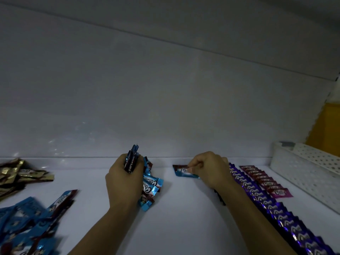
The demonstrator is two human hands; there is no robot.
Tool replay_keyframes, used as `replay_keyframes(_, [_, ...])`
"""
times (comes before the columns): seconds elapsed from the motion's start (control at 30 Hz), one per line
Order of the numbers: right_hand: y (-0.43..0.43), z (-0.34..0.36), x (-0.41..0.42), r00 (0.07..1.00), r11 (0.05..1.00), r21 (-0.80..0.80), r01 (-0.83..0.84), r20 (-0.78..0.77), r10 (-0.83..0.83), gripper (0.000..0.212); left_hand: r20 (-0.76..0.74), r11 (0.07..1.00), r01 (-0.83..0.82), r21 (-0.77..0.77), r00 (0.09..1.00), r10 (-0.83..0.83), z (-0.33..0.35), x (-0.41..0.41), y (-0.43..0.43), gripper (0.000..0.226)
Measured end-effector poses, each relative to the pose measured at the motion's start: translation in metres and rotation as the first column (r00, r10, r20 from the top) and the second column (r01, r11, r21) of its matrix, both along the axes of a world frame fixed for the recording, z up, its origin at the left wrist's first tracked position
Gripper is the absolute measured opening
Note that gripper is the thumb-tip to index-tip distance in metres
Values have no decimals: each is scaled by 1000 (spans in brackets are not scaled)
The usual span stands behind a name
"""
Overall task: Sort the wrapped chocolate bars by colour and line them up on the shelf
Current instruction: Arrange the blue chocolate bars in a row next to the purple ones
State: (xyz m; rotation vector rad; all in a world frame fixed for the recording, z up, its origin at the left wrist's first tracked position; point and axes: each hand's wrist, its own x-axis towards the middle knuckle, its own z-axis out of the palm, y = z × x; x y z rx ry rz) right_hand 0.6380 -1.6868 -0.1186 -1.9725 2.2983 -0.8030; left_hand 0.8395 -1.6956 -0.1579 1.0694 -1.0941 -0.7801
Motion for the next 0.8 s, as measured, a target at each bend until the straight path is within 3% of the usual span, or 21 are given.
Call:
replay_keyframes(0.33, [-14, -21, 1, 963, 995, -93, -34, -268, 8, 14, 18, 1000, -3, -20, 1000, 3, -2, 0, -1, 17])
replay_keyframes(0.8, [-18, -24, -4, 930, 997, -48, -63, -365, 41, 23, -38, 998, 55, 9, 998, -54, -4, 0, -1, 14])
